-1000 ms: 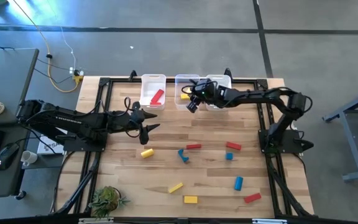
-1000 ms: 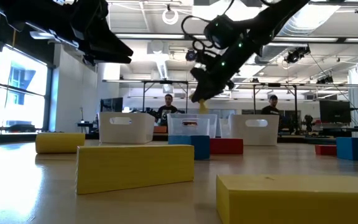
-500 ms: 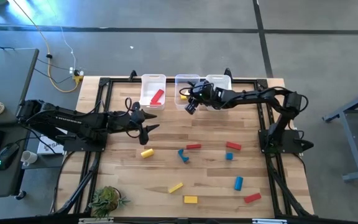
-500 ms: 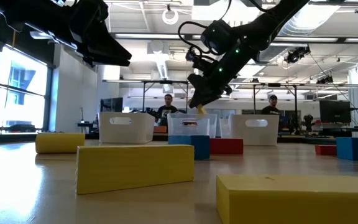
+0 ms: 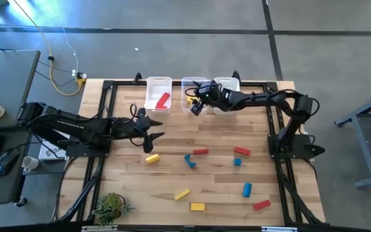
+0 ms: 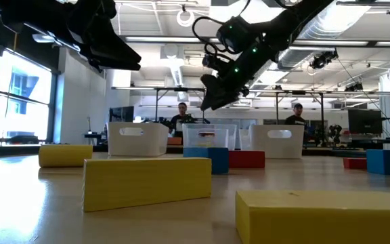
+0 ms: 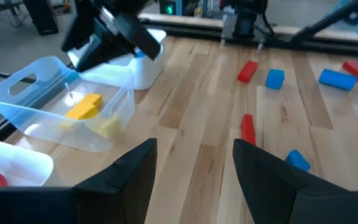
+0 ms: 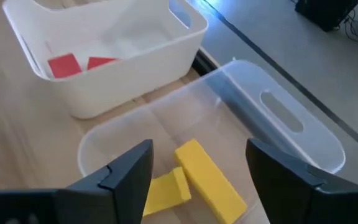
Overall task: Sort & place blocks by color
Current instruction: Put the red block into the left white bin
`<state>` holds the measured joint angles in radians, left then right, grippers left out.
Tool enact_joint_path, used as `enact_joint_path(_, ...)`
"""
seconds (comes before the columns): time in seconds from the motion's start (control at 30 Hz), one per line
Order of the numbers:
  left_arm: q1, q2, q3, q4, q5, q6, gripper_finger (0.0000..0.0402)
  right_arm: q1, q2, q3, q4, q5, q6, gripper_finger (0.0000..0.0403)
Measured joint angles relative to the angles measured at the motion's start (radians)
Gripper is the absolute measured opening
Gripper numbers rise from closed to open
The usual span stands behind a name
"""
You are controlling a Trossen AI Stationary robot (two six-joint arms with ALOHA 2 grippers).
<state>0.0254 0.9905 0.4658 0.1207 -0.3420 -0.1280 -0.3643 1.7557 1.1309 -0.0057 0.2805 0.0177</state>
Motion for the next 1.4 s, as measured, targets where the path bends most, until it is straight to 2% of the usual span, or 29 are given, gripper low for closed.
enact_joint_path(0.1, -0.007, 0.0, 0.046, -0.094, -0.014, 0.0, 0.02, 0.009, 0.0, 0.049, -0.076, -0.003, 0.005, 0.0245)
enact_joint_path(0.23, -0.008, 0.0, 0.114, -0.242, -0.037, -0.019, 0.02, 0.032, 0.0, 0.141, -0.288, -0.069, 0.012, 0.0245)
enact_joint_path(0.4, -0.008, 0.0, 0.127, -0.261, -0.065, -0.011, 0.02, 0.081, 0.0, 0.237, -0.523, -0.199, 0.052, 0.0245)
enact_joint_path(0.53, 0.001, 0.0, 0.127, -0.317, -0.119, -0.051, 0.02, 0.137, -0.002, 0.271, -0.631, -0.333, 0.027, 0.0245)
enact_joint_path(0.67, 0.021, 0.0, 0.127, -0.374, -0.142, -0.137, 0.02, 0.196, -0.002, 0.271, -0.705, -0.38, -0.016, 0.0245)
enact_joint_path(0.97, 0.053, 0.0, 0.127, -0.43, -0.134, -0.268, 0.02, 0.311, -0.002, 0.195, -0.714, -0.379, -0.128, 0.0245)
enact_joint_path(1.4, 0.059, 0.0, 0.127, -0.439, -0.107, -0.282, 0.02, 0.404, -0.002, 0.04, -0.542, -0.364, -0.058, 0.0245)
